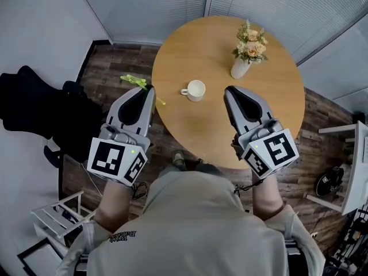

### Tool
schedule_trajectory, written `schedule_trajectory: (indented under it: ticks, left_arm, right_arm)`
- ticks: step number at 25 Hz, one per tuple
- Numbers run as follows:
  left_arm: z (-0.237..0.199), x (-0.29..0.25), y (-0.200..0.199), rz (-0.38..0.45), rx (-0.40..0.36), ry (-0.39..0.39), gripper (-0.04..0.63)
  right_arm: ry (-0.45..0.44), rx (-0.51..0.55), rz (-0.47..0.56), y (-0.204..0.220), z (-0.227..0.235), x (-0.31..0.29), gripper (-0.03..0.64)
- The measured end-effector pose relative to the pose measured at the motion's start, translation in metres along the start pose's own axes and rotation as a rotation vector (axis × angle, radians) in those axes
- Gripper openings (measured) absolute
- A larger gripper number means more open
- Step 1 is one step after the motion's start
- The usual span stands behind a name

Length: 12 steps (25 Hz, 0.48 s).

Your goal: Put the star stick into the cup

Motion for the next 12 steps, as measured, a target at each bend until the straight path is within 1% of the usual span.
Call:
schedule_trajectory:
  ticks: [5, 12]
  left_arm:
    - [0.003, -0.007, 0.004, -0.019, 0.010, -0.015, 0.024]
    - [0.009, -0.026, 0.005, -0.019, 0.009, -0.020, 0.023]
  right_arm:
    - [-0.056, -0.042, 0.008, -0.002, 0.005, -0.006, 0.037]
    - [-0.069, -0.050, 0.004, 0.001, 0.021, -0.009, 0.037]
Point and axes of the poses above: the fingertips, and each gripper's own axes: x backward along the fingers, z to its right, y out of its underside, the point moved 4 cm from there along x, backward along the fingers, and after that the axes turned 5 degrees about z, right-handed, at the moved point
